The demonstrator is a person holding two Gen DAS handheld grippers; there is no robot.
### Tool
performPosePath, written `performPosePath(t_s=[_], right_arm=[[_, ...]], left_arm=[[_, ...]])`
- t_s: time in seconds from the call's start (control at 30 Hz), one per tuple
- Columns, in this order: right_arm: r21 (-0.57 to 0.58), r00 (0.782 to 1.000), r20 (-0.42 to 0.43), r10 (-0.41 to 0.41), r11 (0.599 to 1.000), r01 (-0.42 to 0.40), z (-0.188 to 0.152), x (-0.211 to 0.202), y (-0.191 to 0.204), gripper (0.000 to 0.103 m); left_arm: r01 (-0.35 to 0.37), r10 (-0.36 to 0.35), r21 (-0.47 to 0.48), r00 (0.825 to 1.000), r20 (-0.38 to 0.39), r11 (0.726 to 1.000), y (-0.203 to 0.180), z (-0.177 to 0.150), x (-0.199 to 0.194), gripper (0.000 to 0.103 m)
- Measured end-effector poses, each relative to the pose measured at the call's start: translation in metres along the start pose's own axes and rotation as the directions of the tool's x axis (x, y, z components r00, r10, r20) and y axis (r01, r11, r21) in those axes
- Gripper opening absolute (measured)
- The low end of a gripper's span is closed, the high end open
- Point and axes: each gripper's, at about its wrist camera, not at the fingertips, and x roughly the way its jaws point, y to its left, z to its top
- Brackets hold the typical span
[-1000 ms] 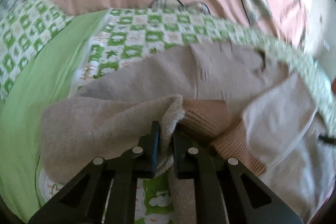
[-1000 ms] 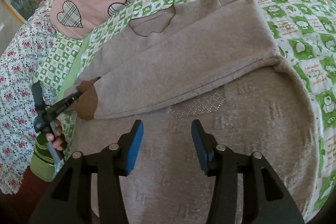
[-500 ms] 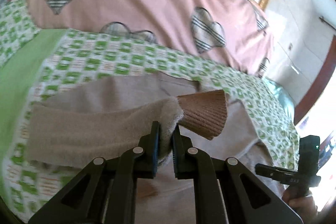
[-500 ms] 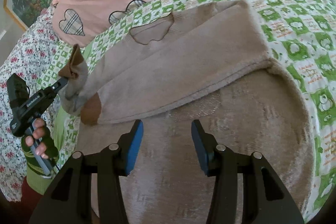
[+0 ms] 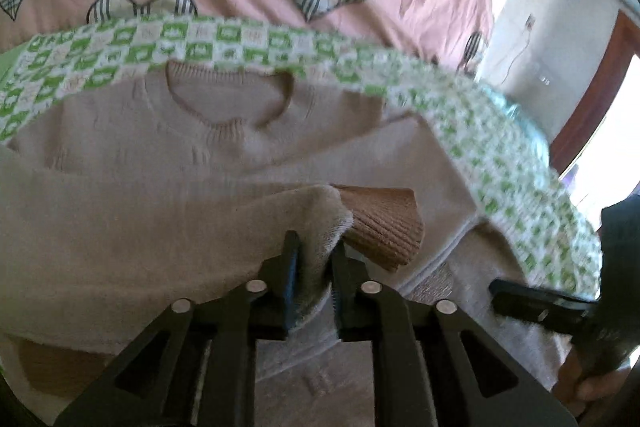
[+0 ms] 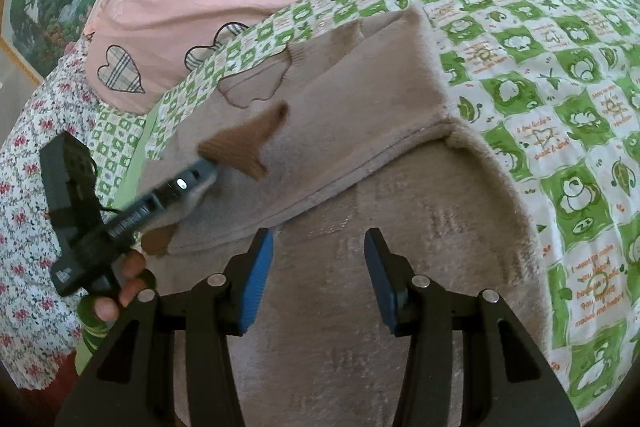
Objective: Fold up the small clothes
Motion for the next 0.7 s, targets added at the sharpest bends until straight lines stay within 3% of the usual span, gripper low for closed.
performPosePath(t_s=[0.17,0.33,0.5,0.67,0.7], right_arm=[[-0.012,1.0,-0.001,0.007,1.0,-0.007,0.009,0.011,0.008,0.049],[-0.022,1.0,-0.009,0.02,1.0,-0.021,0.024,0.033,0.017,0.049],[-0.032,0.999,-0.04,0.018,0.999,-0.019,0.036,0.061,0.023,0.049],[-0.018,0.995,-0.071,0.076,0.997,-0.077,0.043,0.086,0.032,0.048],[-0.055,0.995,-0.065,0.081,0.995,-0.084,0.043,0.088,0.039,0.032]], left_arm=[[-0.034,0.034,-0.021,0.999,-0.004,0.999,0.014,-0.018,-0.024,0.039],[-0.142,0.147,-0.105,0.988,0.044,0.984,0.048,-0.05,-0.078,0.051],[-0.295,0.317,-0.255,0.947,0.048,0.921,0.11,-0.072,-0.121,0.051],[-0.353,0.377,-0.351,0.926,-0.001,0.867,0.159,-0.079,-0.126,0.052],[-0.368,0.39,-0.355,0.921,-0.012,0.859,0.167,-0.076,-0.122,0.052]])
